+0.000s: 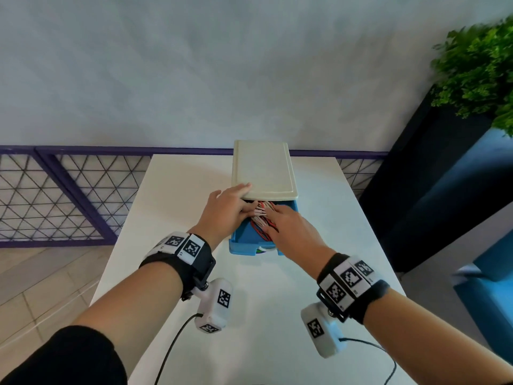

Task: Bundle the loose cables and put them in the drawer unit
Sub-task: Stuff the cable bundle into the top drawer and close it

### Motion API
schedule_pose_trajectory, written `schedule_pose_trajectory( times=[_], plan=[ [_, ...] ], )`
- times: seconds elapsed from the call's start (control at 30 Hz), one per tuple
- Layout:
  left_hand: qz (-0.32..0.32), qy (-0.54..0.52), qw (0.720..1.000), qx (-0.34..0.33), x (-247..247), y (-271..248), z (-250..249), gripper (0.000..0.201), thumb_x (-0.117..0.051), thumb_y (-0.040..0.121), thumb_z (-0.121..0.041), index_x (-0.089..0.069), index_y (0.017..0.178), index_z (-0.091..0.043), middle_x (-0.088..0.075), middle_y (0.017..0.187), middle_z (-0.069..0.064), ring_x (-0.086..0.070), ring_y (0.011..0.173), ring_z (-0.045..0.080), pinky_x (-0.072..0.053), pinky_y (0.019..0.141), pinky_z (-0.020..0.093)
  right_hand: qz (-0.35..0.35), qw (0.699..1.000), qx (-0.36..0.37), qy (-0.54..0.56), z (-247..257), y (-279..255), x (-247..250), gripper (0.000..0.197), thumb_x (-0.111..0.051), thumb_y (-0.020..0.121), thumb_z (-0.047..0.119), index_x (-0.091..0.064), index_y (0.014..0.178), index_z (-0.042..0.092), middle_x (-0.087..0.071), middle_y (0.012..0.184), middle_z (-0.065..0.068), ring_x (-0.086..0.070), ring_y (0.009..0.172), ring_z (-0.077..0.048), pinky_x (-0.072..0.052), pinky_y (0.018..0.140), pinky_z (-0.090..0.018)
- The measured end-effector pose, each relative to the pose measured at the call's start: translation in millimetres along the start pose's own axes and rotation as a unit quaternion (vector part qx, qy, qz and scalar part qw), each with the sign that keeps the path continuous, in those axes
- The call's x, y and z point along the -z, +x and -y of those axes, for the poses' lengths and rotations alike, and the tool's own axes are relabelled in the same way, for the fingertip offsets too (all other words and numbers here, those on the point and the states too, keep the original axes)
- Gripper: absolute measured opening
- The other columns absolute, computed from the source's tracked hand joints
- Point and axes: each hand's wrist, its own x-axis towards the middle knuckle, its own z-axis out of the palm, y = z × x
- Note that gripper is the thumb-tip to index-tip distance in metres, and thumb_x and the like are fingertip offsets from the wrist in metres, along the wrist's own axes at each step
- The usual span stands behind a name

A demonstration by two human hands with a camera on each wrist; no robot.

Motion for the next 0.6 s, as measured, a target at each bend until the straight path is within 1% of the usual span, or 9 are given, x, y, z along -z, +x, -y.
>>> schedule_pose_trajectory(
  times=[0.03,0.1,0.17,0.27,0.33,0.4,0.47,0.53,0.6],
  plan=[
    [-0.005,0.004,1.0,-0.008,-1.1,0.9,1.1,0.027,-0.053,0.092,-0.04,-0.068,0.113,-0.031,-0.046,0.147,0.001,-0.039,0.137,0.02,-0.033,0.107,0.05,0.005,1.0,0.016,-0.014,-1.9,-1.7,-4.7,0.044,-0.047,0.098,0.025,-0.041,0.141,0.018,-0.048,0.136,-0.003,-0.054,0.118,-0.025,-0.049,0.091,-0.036],
    [-0.004,0.013,1.0,-0.025,-1.3,2.4,1.5,0.027,-0.054,0.092,-0.037,-0.068,0.113,-0.028,-0.047,0.145,0.005,-0.041,0.136,0.023,-0.035,0.106,0.048,0.02,1.0,0.011,-0.016,-4.1,0.0,-9.7,0.046,-0.042,0.099,0.021,-0.037,0.144,0.016,-0.042,0.145,-0.003,-0.048,0.128,-0.026,-0.047,0.097,-0.039],
    [0.002,0.008,0.999,-0.036,0.4,2.5,1.7,0.029,-0.052,0.094,-0.035,-0.067,0.116,-0.025,-0.045,0.146,0.007,-0.039,0.138,0.023,-0.035,0.108,0.047,0.034,0.999,-0.005,-0.022,-4.1,4.7,-11.4,0.05,-0.045,0.096,0.014,-0.035,0.145,0.013,-0.039,0.148,-0.006,-0.044,0.131,-0.026,-0.046,0.1,-0.04],
    [0.037,-0.013,0.998,-0.039,4.9,0.4,2.6,0.029,-0.051,0.095,-0.032,-0.063,0.121,-0.027,-0.034,0.153,0.007,-0.028,0.143,0.022,-0.028,0.112,0.047,0.022,0.998,-0.034,-0.052,-4.5,11.7,-13.2,0.053,-0.056,0.091,0.01,-0.038,0.141,0.015,-0.047,0.135,-0.005,-0.054,0.117,-0.026,-0.051,0.085,-0.035],
    [0.083,-0.024,0.996,-0.03,10.7,-2.0,0.9,0.034,-0.052,0.094,-0.031,-0.057,0.128,-0.031,-0.022,0.158,0.007,-0.015,0.147,0.02,-0.017,0.117,0.049,0.002,0.998,-0.038,-0.05,-4.0,17.4,-14.3,0.046,-0.054,0.094,0.016,-0.04,0.138,0.015,-0.049,0.13,-0.005,-0.054,0.112,-0.024,-0.05,0.083,-0.031],
    [0.118,-0.057,0.991,-0.006,19.2,-4.1,-3.5,0.054,-0.056,0.09,-0.042,-0.039,0.141,-0.037,-0.013,0.16,0.005,-0.005,0.148,0.017,-0.005,0.118,0.05,0.001,0.998,-0.059,-0.018,-2.6,21.0,-14.8,0.042,-0.049,0.096,0.018,-0.041,0.136,0.014,-0.049,0.129,-0.005,-0.05,0.107,-0.022,-0.049,0.083,-0.03],
    [0.163,-0.079,0.983,0.021,26.3,-3.4,-7.0,0.09,-0.065,0.076,-0.058,-0.014,0.148,-0.04,-0.006,0.161,0.001,0.003,0.148,0.013,0.002,0.117,0.052,-0.009,0.998,-0.055,-0.002,-0.2,19.2,-10.0,0.034,-0.042,0.098,0.021,-0.046,0.131,0.012,-0.05,0.123,-0.009,-0.05,0.098,-0.025,-0.046,0.076,-0.035],
    [0.226,-0.04,0.973,0.034,30.6,-2.8,-11.2,0.12,-0.069,0.061,-0.071,0.006,0.148,-0.038,0.009,0.161,-0.004,0.015,0.146,0.01,0.008,0.115,0.055,-0.028,0.998,-0.048,0.014,-0.6,16.5,-8.6,0.033,-0.043,0.099,0.025,-0.049,0.129,0.011,-0.053,0.119,-0.013,-0.055,0.096,-0.031,-0.045,0.073,-0.038],
    [0.271,0.008,0.962,0.044,30.4,-2.7,-14.7,0.137,-0.069,0.051,-0.078,0.018,0.146,-0.034,0.021,0.158,-0.009,0.026,0.142,0.007,0.013,0.113,0.059,-0.049,0.996,-0.069,0.023,-1.0,12.6,-5.6,0.035,-0.051,0.097,0.031,-0.049,0.124,0.01,-0.056,0.114,-0.011,-0.061,0.094,-0.032,-0.044,0.066,-0.035]
  ],
)
